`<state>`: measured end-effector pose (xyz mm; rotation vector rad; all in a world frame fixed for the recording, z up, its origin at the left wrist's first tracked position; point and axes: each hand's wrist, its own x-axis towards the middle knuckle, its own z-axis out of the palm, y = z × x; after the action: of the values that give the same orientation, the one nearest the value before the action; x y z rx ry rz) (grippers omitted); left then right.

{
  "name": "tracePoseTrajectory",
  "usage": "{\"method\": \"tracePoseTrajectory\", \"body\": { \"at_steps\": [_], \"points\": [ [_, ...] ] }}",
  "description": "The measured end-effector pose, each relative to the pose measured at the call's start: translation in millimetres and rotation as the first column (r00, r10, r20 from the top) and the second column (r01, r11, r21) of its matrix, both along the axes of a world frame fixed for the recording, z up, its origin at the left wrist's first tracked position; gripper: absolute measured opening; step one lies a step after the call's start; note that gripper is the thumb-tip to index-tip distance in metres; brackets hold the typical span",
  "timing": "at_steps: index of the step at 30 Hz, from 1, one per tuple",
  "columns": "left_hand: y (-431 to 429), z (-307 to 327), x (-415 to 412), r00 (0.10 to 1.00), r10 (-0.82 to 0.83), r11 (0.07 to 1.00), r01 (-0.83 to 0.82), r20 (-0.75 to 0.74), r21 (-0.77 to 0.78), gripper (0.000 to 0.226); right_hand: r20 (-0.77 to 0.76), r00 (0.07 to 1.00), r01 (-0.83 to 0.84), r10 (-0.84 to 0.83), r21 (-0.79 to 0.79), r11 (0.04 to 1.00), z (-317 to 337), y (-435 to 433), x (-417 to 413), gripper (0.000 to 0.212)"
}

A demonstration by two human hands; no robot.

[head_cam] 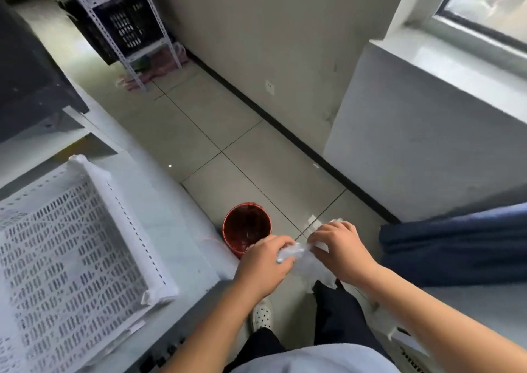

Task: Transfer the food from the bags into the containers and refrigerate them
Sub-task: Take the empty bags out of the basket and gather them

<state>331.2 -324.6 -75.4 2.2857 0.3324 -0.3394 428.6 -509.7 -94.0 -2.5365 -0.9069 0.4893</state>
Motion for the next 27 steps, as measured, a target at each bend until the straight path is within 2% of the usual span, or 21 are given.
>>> {"method": "tracePoseTrajectory", "body": {
  "at_steps": [3,7,9,13,17,20,23,27],
  "points": [
    [-3,-11,38,0.999,0.029,0.996,-0.026,-0.037,0.088,0.032,-0.066,0.991,-0.116,0.118,0.034,0.993,-18,12,56,0.01],
    [-8,-21,73,0.975,0.183,0.982,-0.175,-0.123,0.073,0.034,-0.16,0.938,-0.299,0.308,0.079,0.951,-29,26,116,0.014],
    [-13,-24,87,0.964,0.233,0.972,-0.225,-0.129,0.075,0.038,-0.217,0.912,-0.332,0.349,0.112,0.937,-34,31,141,0.014],
    [-24,-30,102,0.969,0.209,0.977,-0.202,-0.135,0.067,0.053,-0.306,0.857,-0.39,0.414,0.136,0.91,-39,49,174,0.012],
    [-20,-53,111,0.965,0.234,0.969,-0.223,-0.116,0.105,0.046,-0.339,0.807,-0.476,0.484,0.112,0.872,-59,78,195,0.013],
    [-6,-94,117,0.944,0.271,0.961,-0.256,-0.19,0.102,0.039,-0.301,0.819,-0.503,0.489,0.033,0.863,-93,99,199,0.02],
    [14,-158,119,0.875,0.441,0.896,-0.417,-0.197,0.152,0.037,-0.185,0.891,-0.432,0.414,-0.065,0.9,-143,114,197,0.04],
    [44,-273,124,0.7,0.637,0.771,-0.592,-0.325,0.235,0.041,-0.339,0.915,-0.313,0.218,-0.259,0.913,-237,126,199,0.052]
  ]
}}
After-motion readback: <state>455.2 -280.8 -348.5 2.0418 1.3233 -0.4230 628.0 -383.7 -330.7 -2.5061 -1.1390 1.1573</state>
